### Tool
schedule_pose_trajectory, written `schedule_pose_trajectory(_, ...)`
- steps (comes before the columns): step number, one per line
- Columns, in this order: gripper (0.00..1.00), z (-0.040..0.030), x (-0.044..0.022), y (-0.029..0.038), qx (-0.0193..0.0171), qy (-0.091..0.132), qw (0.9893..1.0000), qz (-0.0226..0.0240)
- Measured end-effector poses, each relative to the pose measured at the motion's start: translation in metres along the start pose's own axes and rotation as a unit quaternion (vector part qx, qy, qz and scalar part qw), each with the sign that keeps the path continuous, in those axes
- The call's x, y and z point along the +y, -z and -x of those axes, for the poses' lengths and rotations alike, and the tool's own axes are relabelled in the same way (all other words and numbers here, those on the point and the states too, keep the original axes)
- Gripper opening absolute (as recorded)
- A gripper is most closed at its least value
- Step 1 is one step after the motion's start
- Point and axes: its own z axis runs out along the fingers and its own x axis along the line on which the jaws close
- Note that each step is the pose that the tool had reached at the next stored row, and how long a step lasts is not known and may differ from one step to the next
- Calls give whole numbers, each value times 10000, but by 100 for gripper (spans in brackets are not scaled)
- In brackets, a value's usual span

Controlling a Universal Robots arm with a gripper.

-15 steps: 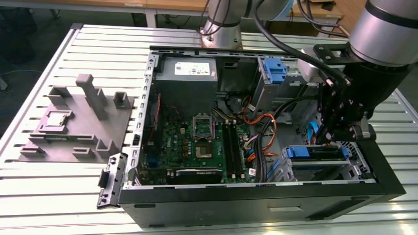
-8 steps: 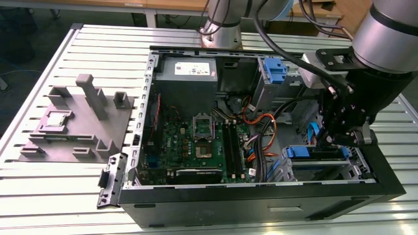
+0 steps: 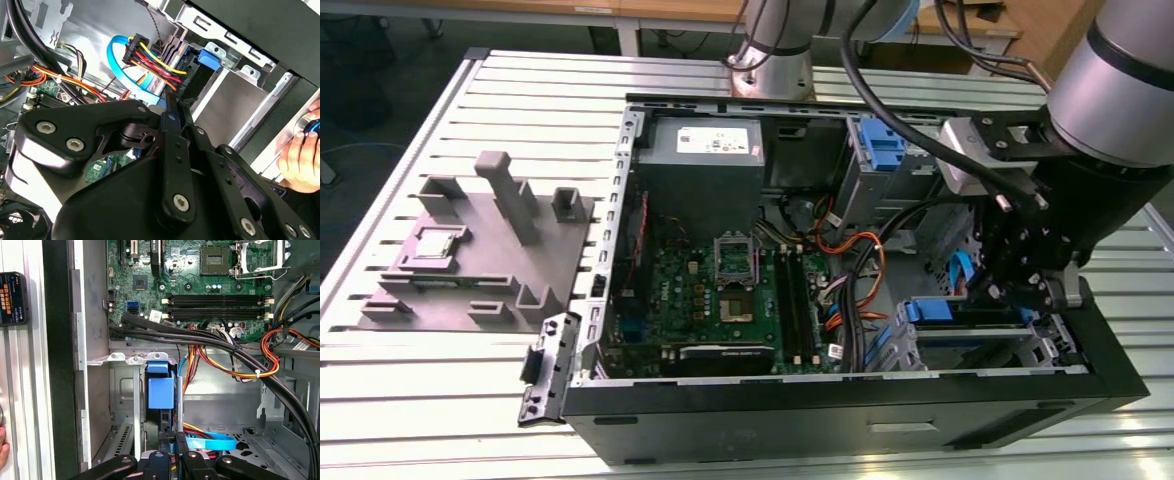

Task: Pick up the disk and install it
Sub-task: 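Insert the second disk wire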

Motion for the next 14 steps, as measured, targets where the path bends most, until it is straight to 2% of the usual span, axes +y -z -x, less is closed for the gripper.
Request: schedule_pose_trajectory(14,16,-8,-15,-28,0,0,10000,0)
